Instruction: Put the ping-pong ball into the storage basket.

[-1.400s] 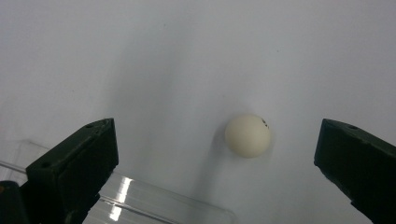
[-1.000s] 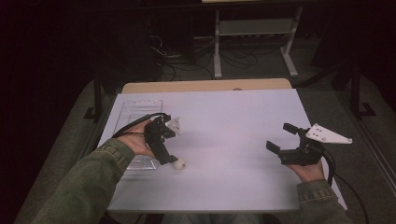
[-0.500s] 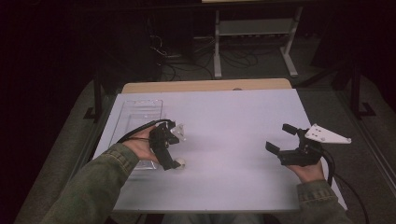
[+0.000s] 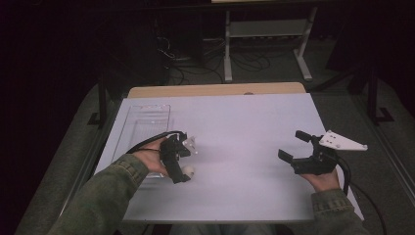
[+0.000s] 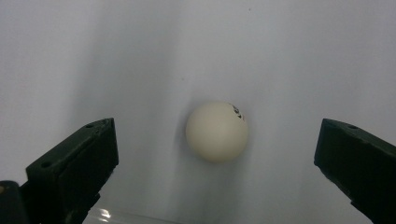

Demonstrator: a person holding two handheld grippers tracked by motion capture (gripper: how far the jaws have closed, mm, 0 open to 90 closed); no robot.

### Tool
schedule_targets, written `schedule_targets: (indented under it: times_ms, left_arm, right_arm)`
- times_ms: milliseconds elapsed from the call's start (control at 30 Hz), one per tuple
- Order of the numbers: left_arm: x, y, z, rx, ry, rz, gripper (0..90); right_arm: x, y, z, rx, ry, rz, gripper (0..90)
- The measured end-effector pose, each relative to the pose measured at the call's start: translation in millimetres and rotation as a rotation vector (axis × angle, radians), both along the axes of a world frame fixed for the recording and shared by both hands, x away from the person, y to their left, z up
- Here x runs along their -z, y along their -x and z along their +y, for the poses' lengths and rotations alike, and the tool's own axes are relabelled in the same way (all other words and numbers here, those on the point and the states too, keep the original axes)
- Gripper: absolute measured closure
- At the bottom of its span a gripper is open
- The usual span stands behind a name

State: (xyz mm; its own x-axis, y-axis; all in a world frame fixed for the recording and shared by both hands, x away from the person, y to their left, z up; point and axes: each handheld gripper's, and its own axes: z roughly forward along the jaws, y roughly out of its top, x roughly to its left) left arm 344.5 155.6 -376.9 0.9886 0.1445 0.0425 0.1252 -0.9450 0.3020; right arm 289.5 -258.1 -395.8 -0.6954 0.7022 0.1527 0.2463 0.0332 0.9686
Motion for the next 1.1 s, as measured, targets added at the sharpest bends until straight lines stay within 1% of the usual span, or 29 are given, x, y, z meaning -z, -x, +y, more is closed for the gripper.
schedule_targets:
  times_ms: [33, 100, 133, 167, 267, 333, 367, 567, 633, 767, 800, 833, 933, 967, 1000, 1067, 1100]
  left_arm:
    - [1.2, 0.1, -0.4, -0.001, -0.001, 0.004, 0.0]
    - [6.9, -1.0, -2.1, -0.001, -0.017, 0.013, 0.0]
    - [6.9, -1.0, -2.1, -0.001, -0.017, 0.013, 0.0]
    - [12.7, -1.4, -3.6, 0.0, -0.035, 0.022, 0.0]
    - [17.7, -2.3, -4.6, 0.0, -0.041, 0.033, 0.0]
    - [17.7, -2.3, -4.6, 0.0, -0.041, 0.033, 0.0]
    - [21.1, -2.8, -5.0, 0.001, -0.062, 0.031, 0.0]
    - [21.9, -1.8, -5.3, 0.007, -0.057, 0.024, 0.0]
    - [23.2, -0.5, -5.5, 0.012, -0.06, 0.017, 0.0]
    - [23.8, -0.5, -6.1, 0.023, -0.062, 0.016, 0.0]
    - [23.9, 0.5, -5.9, 0.032, -0.055, 0.002, 3.2]
    - [23.9, 0.5, -5.9, 0.032, -0.055, 0.002, 6.0]
    - [24.7, 0.6, -6.5, 0.04, -0.057, 0.0, 6.2]
    - [25.1, 0.7, -6.6, 0.044, -0.064, 0.001, 6.2]
    - [25.7, 0.9, -6.6, 0.056, -0.072, -0.002, 8.5]
    - [26.2, 1.1, -6.6, 0.06, -0.072, 0.0, 12.3]
    - [27.0, 1.6, -6.9, 0.065, -0.074, -0.006, 12.3]
  right_arm:
    - [0.0, 0.0, 0.0, 0.0, 0.0, 0.0, 0.0]
    - [0.5, 0.3, 1.0, -0.006, 0.009, 0.004, 0.0]
    - [0.5, 0.3, 1.0, -0.006, 0.009, 0.004, 0.0]
    - [0.6, 0.4, 1.2, -0.009, 0.01, 0.007, 0.0]
    - [0.6, 0.3, 0.6, -0.008, 0.007, 0.008, 0.0]
    - [0.8, 0.3, 0.2, -0.008, 0.006, 0.008, 0.0]
    - [1.2, 0.0, -0.9, -0.006, 0.007, 0.008, 0.0]
    - [1.3, 0.0, -2.2, -0.004, 0.001, 0.012, 0.0]
    - [1.3, 0.1, -1.9, -0.005, 0.002, 0.012, 0.0]
    - [1.4, 0.0, -2.0, -0.006, 0.002, 0.013, 0.0]
    - [1.4, 0.0, -2.1, -0.006, 0.002, 0.013, 0.0]
    - [1.4, 0.0, -2.1, -0.006, 0.002, 0.013, 0.0]
    - [1.5, -0.1, -2.1, -0.007, 0.002, 0.014, 0.0]
    - [1.6, 0.0, -2.2, -0.007, 0.002, 0.014, 0.0]
    - [1.5, -0.1, -2.5, -0.005, -0.001, 0.015, 0.0]
    - [1.4, 0.0, -2.6, -0.005, -0.003, 0.016, 0.0]
    - [1.4, -0.1, -2.8, -0.004, -0.005, 0.014, 0.0]
